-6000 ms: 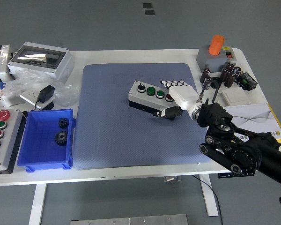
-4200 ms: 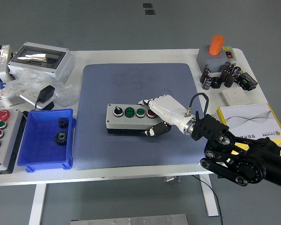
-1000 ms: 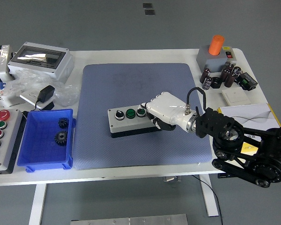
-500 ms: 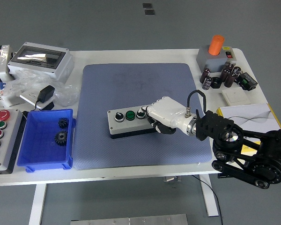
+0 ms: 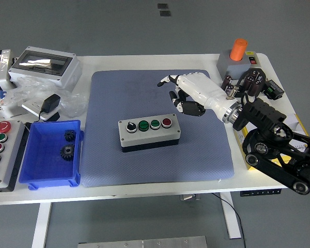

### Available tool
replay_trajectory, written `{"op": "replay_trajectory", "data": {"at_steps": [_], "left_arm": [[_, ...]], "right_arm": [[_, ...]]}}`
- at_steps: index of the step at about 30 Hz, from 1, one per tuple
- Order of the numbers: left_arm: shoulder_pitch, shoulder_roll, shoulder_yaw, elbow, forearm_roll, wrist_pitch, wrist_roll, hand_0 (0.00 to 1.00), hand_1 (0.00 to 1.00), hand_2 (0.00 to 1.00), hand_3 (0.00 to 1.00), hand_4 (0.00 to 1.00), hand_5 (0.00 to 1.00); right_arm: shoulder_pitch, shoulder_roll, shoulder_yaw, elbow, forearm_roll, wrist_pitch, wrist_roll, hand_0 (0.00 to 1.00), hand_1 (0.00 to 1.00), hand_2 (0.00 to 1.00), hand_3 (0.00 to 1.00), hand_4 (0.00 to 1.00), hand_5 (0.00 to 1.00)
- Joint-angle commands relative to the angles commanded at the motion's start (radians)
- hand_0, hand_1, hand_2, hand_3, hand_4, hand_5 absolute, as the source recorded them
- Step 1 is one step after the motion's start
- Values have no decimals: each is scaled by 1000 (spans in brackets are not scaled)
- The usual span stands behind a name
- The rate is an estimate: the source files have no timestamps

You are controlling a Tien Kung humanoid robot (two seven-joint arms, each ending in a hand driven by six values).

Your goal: Pick up the button,place it on the desk,press the button,press the button

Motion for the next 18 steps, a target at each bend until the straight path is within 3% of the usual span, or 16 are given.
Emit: {"op": "replay_trajectory", "data": {"at_steps": [4, 5, 18], "left_arm": [[0, 3, -3, 0, 6, 0, 0, 729, 733, 603, 633, 619, 236], [0, 4, -4, 0, 7, 0, 0, 728, 733, 602, 633, 619, 235], [10, 2, -19, 0, 23, 3, 6, 729, 733, 604, 636, 626, 236]], "right_arm": [[-5, 2, -3, -11, -33, 8, 6, 430, 458, 484, 835, 771, 275], [-4, 2, -4, -11, -40, 11, 5, 979, 998, 998, 998, 955, 425], [16, 26, -24, 7, -71, 74, -57, 998, 998, 998, 998, 998, 452]]}}
